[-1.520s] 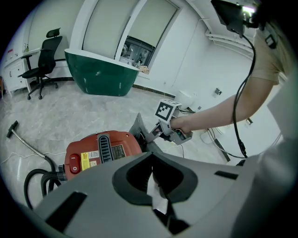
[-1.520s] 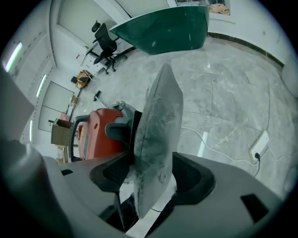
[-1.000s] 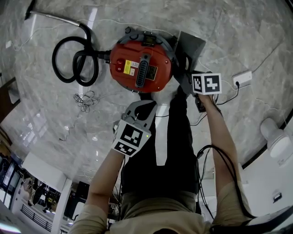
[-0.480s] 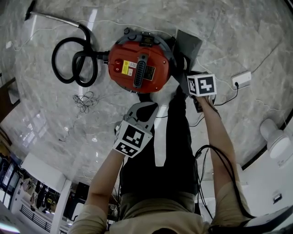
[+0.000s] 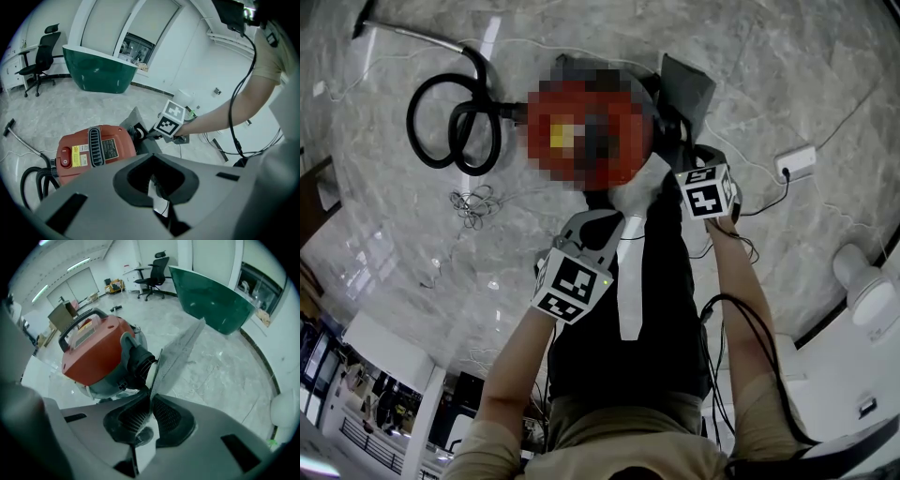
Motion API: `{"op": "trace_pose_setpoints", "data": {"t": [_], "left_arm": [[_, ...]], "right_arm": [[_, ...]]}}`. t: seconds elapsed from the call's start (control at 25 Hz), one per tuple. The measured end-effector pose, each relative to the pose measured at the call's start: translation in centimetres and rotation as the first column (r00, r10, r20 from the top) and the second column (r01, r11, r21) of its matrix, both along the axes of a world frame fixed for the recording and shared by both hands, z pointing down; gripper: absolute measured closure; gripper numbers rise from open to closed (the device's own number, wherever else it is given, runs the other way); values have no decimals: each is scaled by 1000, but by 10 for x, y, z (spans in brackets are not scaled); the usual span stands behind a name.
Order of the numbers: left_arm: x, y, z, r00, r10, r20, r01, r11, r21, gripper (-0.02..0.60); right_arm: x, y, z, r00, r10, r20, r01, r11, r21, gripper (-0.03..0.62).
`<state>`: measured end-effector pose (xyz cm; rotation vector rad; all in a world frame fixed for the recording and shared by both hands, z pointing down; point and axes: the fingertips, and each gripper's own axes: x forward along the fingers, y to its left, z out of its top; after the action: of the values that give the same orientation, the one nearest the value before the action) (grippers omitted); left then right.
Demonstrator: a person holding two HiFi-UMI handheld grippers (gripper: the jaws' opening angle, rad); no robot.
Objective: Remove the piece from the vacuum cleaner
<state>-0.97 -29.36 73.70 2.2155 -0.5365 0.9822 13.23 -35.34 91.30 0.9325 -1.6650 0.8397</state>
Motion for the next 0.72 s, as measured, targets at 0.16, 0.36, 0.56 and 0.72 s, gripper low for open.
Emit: {"op": "trace_pose_setpoints", "data": {"t": [0.16, 0.36, 0.56, 0.72], "left_arm": [[2, 4, -1, 1000, 15, -4, -15, 1000, -9, 578], [1, -1, 0, 1000, 0, -16, 0, 1000, -7, 577], [-3, -3, 3, 1000, -6, -20, 6, 1000, -7, 577], [-2, 0, 9, 1000, -4, -17, 4, 1000, -16, 577]], "right_arm": [[6, 1, 0, 911, 394, 123, -391, 919, -55, 562], [6, 1, 2, 542, 789, 290, -714, 614, -336, 559], [5, -1, 0, 636, 713, 295, -605, 698, -382, 556], [-4, 2, 7, 925, 351, 147, -317, 924, -212, 554]]}}
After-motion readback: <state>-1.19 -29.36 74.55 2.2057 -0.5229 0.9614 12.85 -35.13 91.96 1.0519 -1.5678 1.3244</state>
